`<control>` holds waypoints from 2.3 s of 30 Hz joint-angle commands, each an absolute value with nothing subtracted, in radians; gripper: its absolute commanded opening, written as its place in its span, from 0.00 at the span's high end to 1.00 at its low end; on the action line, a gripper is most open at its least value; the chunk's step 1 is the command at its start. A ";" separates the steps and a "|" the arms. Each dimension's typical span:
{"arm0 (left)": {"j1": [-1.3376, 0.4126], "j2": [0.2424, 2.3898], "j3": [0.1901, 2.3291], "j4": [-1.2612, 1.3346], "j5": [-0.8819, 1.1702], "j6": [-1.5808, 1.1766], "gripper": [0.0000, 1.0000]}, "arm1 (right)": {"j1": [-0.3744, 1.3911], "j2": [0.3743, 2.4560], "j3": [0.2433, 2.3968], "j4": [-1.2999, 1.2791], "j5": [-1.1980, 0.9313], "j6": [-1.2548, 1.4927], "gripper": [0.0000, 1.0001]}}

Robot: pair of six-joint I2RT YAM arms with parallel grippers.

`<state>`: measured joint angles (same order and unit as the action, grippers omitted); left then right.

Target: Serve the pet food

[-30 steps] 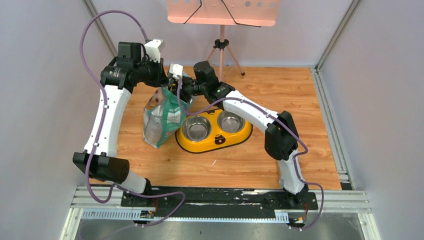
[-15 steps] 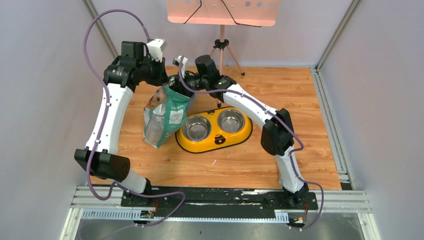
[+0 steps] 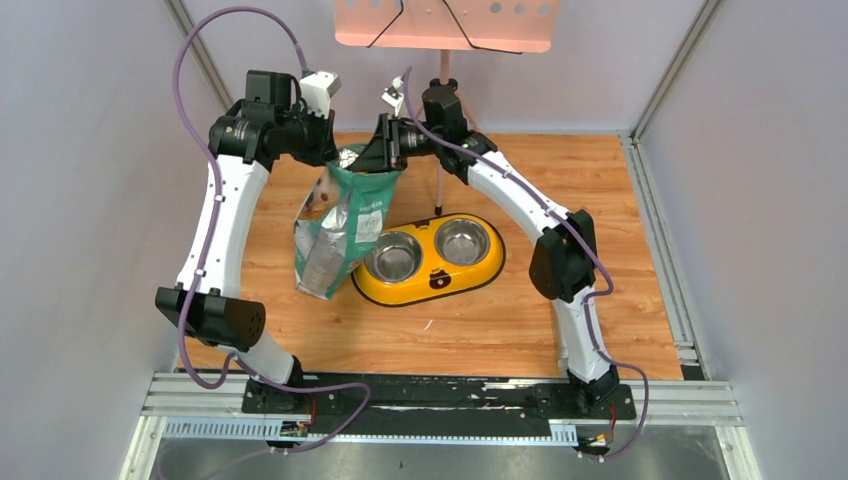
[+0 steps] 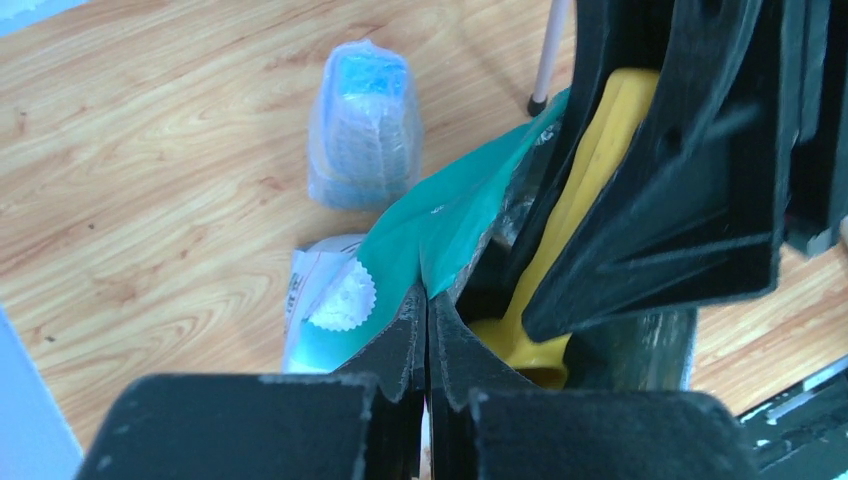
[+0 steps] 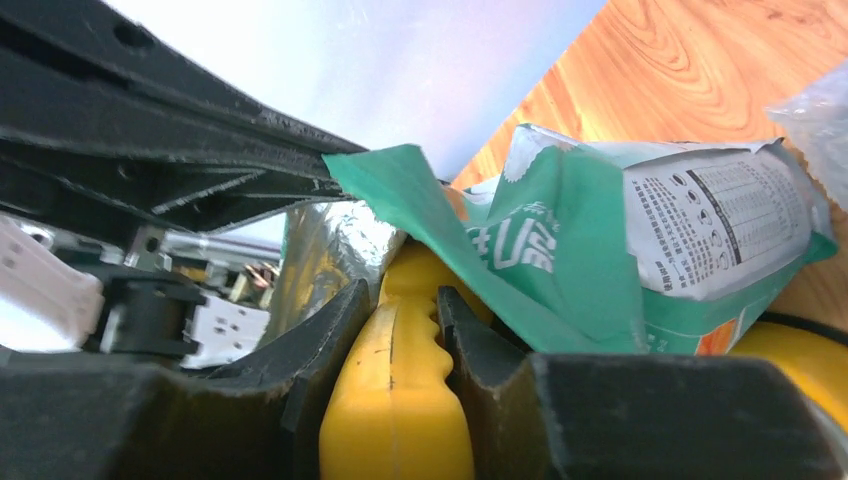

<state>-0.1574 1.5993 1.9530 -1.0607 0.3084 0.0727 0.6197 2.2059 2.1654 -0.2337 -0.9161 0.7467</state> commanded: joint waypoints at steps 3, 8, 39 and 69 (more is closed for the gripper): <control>-0.131 1.595 2.044 -1.145 0.190 0.214 1.00 | 0.552 2.150 2.158 -0.213 -0.809 1.055 1.00; -0.130 1.577 2.058 -1.145 0.177 0.304 1.00 | 0.547 2.116 2.208 -0.268 -0.705 1.053 1.00; -0.130 1.497 2.143 -1.224 0.159 0.421 1.00 | 0.417 2.046 2.089 -0.058 -0.824 1.354 1.00; -0.130 1.514 2.067 -1.112 0.016 0.425 1.00 | 0.253 1.783 1.782 0.032 -0.879 1.405 1.00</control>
